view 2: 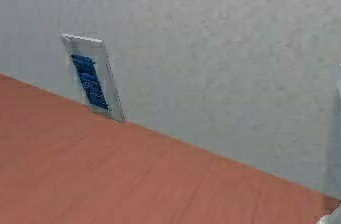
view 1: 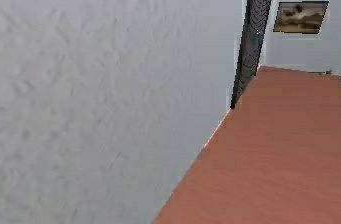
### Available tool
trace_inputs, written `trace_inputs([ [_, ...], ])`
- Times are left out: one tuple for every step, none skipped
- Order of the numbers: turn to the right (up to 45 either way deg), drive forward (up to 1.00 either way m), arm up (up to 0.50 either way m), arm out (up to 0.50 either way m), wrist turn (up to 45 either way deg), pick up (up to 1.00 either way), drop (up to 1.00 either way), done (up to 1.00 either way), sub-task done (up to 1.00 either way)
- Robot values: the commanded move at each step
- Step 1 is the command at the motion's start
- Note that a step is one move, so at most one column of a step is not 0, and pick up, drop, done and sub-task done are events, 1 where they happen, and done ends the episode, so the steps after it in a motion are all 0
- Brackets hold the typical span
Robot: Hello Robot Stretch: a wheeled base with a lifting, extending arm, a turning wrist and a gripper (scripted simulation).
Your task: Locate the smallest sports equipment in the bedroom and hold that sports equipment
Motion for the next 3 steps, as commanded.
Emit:
trace_inputs([
  [-45.0, 0.0, 0.0, 0.0, 0.0, 0.0, 0.0, 0.0, 0.0],
  [-45.0, 0.0, 0.0, 0.0, 0.0, 0.0, 0.0, 0.0, 0.0],
  [-45.0, 0.0, 0.0, 0.0, 0.0, 0.0, 0.0, 0.0, 0.0],
])
